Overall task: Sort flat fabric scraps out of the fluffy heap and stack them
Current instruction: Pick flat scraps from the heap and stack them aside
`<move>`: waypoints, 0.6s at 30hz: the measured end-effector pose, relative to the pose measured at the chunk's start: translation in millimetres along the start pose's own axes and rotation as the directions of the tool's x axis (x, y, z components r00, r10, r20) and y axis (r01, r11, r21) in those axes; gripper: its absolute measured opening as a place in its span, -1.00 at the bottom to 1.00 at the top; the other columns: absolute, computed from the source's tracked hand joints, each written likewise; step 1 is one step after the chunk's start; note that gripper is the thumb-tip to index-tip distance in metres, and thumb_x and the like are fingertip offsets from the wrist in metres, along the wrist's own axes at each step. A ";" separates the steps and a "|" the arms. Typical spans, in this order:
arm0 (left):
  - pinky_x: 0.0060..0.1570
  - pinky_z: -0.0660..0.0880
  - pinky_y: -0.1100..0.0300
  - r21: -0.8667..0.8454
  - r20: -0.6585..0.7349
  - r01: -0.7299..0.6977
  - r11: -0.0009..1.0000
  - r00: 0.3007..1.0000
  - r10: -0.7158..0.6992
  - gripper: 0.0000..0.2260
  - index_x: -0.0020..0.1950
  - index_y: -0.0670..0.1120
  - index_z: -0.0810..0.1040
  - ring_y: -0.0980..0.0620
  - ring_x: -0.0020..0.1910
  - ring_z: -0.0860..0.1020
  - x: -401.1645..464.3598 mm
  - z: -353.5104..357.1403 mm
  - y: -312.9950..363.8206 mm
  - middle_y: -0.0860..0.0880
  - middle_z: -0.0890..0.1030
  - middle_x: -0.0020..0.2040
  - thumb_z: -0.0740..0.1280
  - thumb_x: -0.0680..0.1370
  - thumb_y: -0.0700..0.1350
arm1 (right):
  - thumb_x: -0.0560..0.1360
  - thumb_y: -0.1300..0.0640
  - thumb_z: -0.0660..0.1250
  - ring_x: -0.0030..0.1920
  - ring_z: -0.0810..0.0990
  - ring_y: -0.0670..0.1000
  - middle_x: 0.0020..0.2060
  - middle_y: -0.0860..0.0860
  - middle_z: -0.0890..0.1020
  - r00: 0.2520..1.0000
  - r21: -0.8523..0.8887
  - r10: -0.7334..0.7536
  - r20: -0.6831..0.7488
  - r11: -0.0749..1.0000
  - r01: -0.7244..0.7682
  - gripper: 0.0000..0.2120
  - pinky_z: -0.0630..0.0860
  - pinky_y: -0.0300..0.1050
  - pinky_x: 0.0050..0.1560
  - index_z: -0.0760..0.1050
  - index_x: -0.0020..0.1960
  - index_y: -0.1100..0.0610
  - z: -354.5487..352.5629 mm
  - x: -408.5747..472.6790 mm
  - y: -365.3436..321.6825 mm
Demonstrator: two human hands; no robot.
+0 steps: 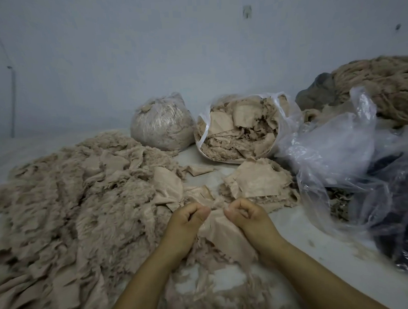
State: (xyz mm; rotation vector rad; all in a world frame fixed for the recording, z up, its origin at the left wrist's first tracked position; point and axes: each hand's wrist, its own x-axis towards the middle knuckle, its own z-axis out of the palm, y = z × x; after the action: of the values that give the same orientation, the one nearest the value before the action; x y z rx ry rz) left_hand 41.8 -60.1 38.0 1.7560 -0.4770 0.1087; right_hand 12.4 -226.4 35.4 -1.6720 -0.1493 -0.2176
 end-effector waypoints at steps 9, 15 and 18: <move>-0.63 0.17 0.34 -0.271 -0.166 0.139 0.952 0.968 -0.189 -0.73 -0.34 -0.07 0.48 0.16 -0.61 0.22 3.3 -7.9 3.9 0.08 0.31 -0.57 0.28 0.56 -0.06 | 0.47 0.10 0.38 -0.38 0.45 -0.11 -0.44 -0.07 0.51 0.997 0.134 0.072 -0.023 0.989 -0.068 -0.78 0.41 -0.30 -0.36 0.51 -0.35 0.08 -0.1 -0.1 -3.1; -0.36 0.47 0.31 -0.205 0.039 0.163 0.965 0.987 -0.158 -0.75 -0.10 -0.06 0.62 0.13 -0.33 0.57 -1.4 4.9 4.9 0.04 0.64 -0.31 0.27 0.50 0.09 | 0.44 0.04 0.37 -0.24 0.64 0.03 -0.23 0.12 0.68 0.994 0.302 0.106 0.038 0.947 -0.112 -0.81 0.57 -0.14 -0.24 0.57 -0.11 0.18 9.7 -4.4 -0.2; -0.33 0.47 0.22 -0.239 -0.049 0.113 0.964 0.991 -0.129 -0.81 -0.19 -0.20 0.56 0.00 -0.34 0.52 -1.7 10.6 7.9 -0.06 0.57 -0.35 0.32 0.53 -0.10 | 0.49 0.13 0.34 -0.31 0.60 -0.03 -0.32 0.04 0.65 0.992 0.277 0.098 0.081 0.954 -0.117 -0.89 0.53 -0.22 -0.31 0.53 -0.17 0.16 14.1 -6.7 0.2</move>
State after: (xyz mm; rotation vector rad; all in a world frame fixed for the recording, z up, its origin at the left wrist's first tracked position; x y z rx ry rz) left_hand 35.3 -71.0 42.0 1.5385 -0.3209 0.0198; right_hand 6.7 -212.2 32.2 -1.3996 -0.1321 -0.0547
